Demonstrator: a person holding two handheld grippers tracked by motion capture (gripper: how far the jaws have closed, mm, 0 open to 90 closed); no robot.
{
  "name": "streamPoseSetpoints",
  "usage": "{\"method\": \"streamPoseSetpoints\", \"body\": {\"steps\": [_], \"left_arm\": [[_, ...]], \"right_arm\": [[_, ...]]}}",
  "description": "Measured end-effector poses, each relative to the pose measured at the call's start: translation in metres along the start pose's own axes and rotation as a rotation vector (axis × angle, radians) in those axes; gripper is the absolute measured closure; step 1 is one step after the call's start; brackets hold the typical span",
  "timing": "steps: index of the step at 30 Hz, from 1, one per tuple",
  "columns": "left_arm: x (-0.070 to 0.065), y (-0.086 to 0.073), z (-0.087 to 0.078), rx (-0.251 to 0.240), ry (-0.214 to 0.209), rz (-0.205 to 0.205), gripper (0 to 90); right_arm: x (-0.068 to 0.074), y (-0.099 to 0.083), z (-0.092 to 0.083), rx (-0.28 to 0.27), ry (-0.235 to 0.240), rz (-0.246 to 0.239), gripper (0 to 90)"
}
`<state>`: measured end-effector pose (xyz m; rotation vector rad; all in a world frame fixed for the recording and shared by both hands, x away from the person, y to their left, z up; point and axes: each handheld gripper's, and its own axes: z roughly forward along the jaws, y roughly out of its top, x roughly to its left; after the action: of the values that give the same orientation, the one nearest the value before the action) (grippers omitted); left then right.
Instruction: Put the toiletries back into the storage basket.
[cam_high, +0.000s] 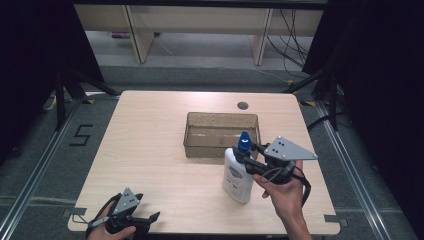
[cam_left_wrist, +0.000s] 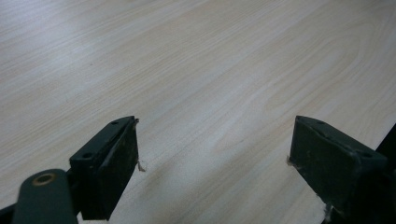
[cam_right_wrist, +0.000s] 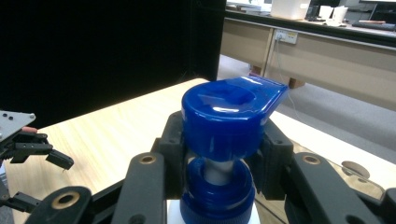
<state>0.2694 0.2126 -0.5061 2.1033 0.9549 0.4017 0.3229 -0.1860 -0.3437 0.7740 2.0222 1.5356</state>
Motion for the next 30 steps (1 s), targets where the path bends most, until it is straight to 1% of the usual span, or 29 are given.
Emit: {"method": "streamPoseSetpoints", "body": {"steps": [2, 3, 5, 6, 7, 8, 10, 11, 12, 14, 15, 17, 18, 19, 20, 21, 22, 23, 24, 25, 26, 27, 30], "left_arm": [[0.0, 0.0, 0.0, -0.003, 0.001, -0.003, 15.0], [-0.001, 0.0, 0.001, -0.008, 0.0, -0.012, 15.0], [0.0, 0.0, 0.001, -0.009, 0.0, -0.015, 15.0], [0.0, 0.0, 0.001, -0.008, 0.002, -0.015, 15.0], [0.0, 0.0, 0.001, -0.001, 0.0, -0.014, 15.0], [0.001, 0.0, 0.0, 0.007, 0.001, -0.005, 15.0], [0.001, 0.0, 0.0, 0.002, 0.0, -0.009, 15.0], [0.001, 0.0, 0.001, -0.001, 0.002, -0.008, 15.0], [0.001, 0.0, 0.001, -0.001, 0.002, -0.009, 15.0], [0.001, 0.0, 0.0, -0.002, 0.002, -0.009, 15.0], [0.002, 0.0, 0.0, 0.003, 0.009, -0.002, 15.0], [0.002, 0.0, 0.0, 0.001, 0.009, -0.006, 15.0], [0.002, 0.0, -0.001, 0.01, -0.001, -0.001, 15.0], [0.002, 0.0, 0.0, 0.001, 0.004, -0.009, 15.0], [0.002, 0.0, 0.0, 0.002, 0.007, -0.006, 15.0], [0.002, 0.0, 0.0, 0.003, 0.006, -0.006, 15.0], [0.002, 0.0, 0.0, 0.0, 0.003, -0.01, 15.0], [0.001, 0.0, 0.001, -0.01, -0.002, -0.02, 15.0], [0.002, 0.0, 0.0, 0.006, 0.007, -0.001, 15.0], [0.002, 0.0, 0.0, 0.004, 0.009, -0.005, 15.0], [0.002, 0.0, 0.001, 0.003, 0.011, -0.005, 15.0], [0.002, 0.0, 0.001, 0.005, 0.01, -0.004, 15.0], [0.002, 0.0, 0.001, 0.0, 0.005, -0.01, 15.0]], "right_arm": [[0.0, 0.001, 0.0, 0.003, 0.003, -0.001, 61.8], [-0.001, 0.003, -0.001, -0.003, -0.002, -0.002, 61.8], [-0.002, 0.006, -0.001, -0.007, 0.009, 0.001, 61.8], [-0.002, 0.007, -0.001, -0.012, 0.001, -0.001, 61.8], [-0.003, 0.009, 0.0, -0.019, 0.015, 0.004, 61.8], [-0.003, 0.012, 0.0, -0.015, 0.005, 0.0, 61.8], [-0.004, 0.013, 0.0, -0.021, 0.009, -0.009, 61.8], [-0.004, 0.015, 0.0, -0.02, 0.008, 0.002, 61.8], [-0.006, 0.017, 0.0, -0.022, 0.005, -0.013, 61.8], [-0.007, 0.019, 0.002, -0.031, 0.004, -0.003, 61.8], [-0.007, 0.021, 0.002, -0.031, 0.015, 0.001, 61.8], [-0.008, 0.023, 0.003, -0.037, 0.015, 0.007, 61.8], [-0.009, 0.025, 0.003, -0.038, 0.005, -0.005, 61.8], [-0.009, 0.026, 0.003, -0.038, 0.005, -0.004, 61.8], [-0.009, 0.027, 0.004, -0.05, 0.015, 0.001, 61.8], [-0.01, 0.029, 0.003, -0.042, -0.001, -0.009, 61.8], [-0.01, 0.029, 0.004, -0.047, -0.001, -0.007, 61.8], [-0.01, 0.031, 0.004, -0.041, 0.004, 0.005, 61.8], [-0.012, 0.032, 0.005, -0.05, 0.005, -0.005, 61.8], [-0.011, 0.033, 0.004, -0.045, 0.007, 0.011, 61.8], [-0.013, 0.034, 0.005, -0.052, -0.007, -0.005, 61.8], [-0.012, 0.034, 0.005, -0.046, 0.007, 0.015, 61.8], [-0.016, 0.038, 0.005, -0.049, 0.003, 0.02, 61.8]]}}
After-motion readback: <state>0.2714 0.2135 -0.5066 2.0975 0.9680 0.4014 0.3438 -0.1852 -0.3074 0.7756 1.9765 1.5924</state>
